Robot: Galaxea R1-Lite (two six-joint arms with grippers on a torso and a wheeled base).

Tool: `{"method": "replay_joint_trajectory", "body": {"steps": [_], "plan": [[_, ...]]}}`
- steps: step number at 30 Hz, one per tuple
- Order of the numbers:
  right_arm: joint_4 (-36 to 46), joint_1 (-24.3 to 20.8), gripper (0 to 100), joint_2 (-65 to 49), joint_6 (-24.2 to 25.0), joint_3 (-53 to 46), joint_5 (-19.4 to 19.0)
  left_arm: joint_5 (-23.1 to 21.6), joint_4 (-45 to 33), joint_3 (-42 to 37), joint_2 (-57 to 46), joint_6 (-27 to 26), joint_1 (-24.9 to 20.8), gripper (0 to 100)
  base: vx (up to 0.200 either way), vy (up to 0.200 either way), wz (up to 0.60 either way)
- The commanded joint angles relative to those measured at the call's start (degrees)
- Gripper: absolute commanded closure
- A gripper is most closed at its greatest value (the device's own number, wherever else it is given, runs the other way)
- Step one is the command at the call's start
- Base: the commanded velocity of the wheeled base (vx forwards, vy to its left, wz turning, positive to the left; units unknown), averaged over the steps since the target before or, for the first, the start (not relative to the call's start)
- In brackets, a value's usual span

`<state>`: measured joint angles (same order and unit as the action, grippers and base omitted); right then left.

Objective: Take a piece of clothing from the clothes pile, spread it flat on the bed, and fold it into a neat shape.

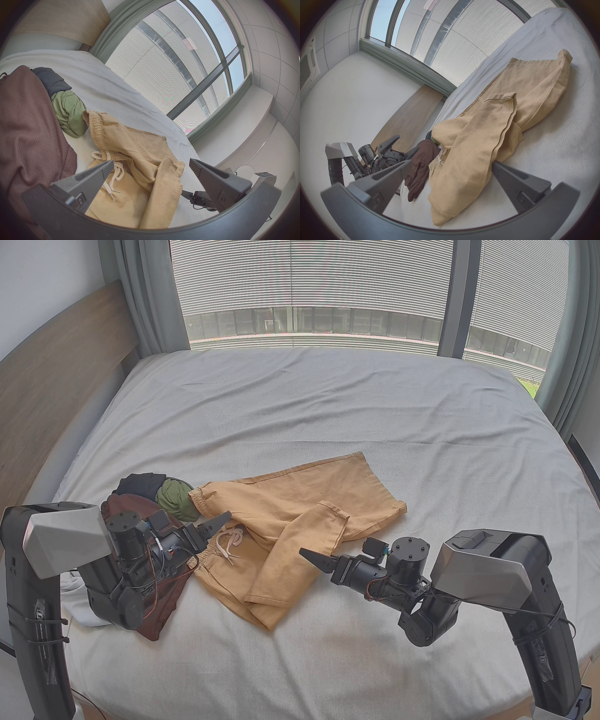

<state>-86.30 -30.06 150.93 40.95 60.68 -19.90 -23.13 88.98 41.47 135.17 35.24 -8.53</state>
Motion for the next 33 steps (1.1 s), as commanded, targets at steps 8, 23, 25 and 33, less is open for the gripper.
{"method": "replay_joint_trajectory", "body": {"steps": [8,23,25,33], "plan": [[0.2,0.4,0,4.7,0.0,4.0,-0.2,0.0,0.1,0.0,0.1,0.0,0.0,0,0.000,0.000,0.00],[-1.1,-0.1,100,5.7,0.0,5.0,-0.1,0.0,0.1,0.0,0.4,0.0,0.0,0,0.000,0.000,0.00],[-1.8,-0.1,100,5.5,0.0,4.1,-0.2,0.0,0.1,0.0,0.4,0.0,0.0,0,0.000,0.000,0.00],[-1.9,0.4,100,3.2,0.0,0.6,-0.1,0.0,0.1,0.0,0.5,0.0,0.0,0,0.000,0.000,0.00]]}}
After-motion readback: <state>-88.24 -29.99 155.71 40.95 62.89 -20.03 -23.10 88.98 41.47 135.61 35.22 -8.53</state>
